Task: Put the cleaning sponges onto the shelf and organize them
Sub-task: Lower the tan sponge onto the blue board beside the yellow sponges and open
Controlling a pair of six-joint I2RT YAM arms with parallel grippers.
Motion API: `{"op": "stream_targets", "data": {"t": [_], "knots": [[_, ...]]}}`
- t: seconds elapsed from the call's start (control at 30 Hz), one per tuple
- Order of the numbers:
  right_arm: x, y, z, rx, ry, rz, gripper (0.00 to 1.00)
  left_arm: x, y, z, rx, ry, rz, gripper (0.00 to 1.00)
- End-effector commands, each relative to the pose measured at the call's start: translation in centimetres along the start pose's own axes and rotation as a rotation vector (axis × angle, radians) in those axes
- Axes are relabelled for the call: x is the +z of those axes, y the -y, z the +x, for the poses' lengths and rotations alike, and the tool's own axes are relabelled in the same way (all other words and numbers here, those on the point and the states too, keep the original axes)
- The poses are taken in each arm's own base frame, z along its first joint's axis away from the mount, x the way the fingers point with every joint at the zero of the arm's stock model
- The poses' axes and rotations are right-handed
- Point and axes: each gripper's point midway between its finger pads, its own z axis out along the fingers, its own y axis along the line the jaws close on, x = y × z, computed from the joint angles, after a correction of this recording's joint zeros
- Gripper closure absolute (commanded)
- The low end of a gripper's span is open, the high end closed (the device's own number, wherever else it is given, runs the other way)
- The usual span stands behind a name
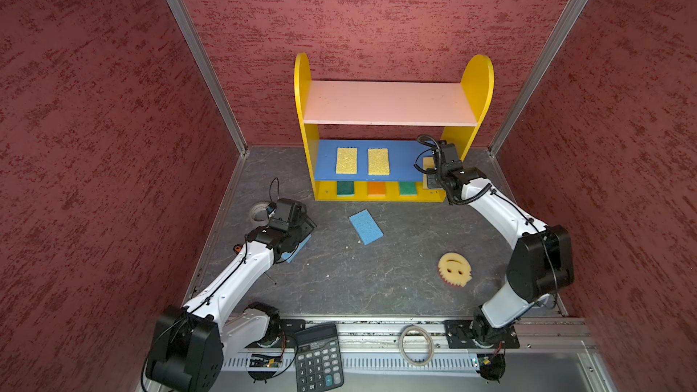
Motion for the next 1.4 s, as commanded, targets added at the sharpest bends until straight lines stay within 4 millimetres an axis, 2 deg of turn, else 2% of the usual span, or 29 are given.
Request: {"op": "stream_targets", "data": {"t": [0.0,0.13,0.5,0.7,0.87,1.13,1.23,1.37], "knots": [[-0.9,-0.2,-0.9,0.032,0.022,-0.04,0.99,-0.1,1.1,-0.6,0.012,0.018,0.042,0.25],[-0.7,-1.9,-1.8,0.066,0.041,-0.125,0.99,-0.2,1.2,-0.9,0.011,0.023,0.043,0.25],[0.5,-4.3,-5.3,0.109,0.105,-0.226,1.0,0.3,0.5,-0.7,0.001,0.01,0.018,0.25],[2.7,-5.0,-5.1,0.077,0.076,-0.214,1.0,0.9,0.8,-0.7,0.0,0.004,0.012,0.25],[3.7,-5.7,-4.7,0.032,0.046,-0.225,0.99,1.4,0.8,-0.6,-0.002,-0.011,0.001,0.25],[4.5,-5.1,-5.0,-0.01,0.054,-0.176,0.86,1.9,1.2,-0.6,0.006,-0.029,-0.01,0.26],[4.5,-5.1,-5.2,-0.009,0.061,-0.175,0.73,1.9,1.2,-0.6,0.006,-0.03,-0.011,0.26],[4.4,-5.0,-5.5,-0.005,0.07,-0.171,0.7,1.9,1.2,-0.7,0.005,-0.029,-0.011,0.26]]}}
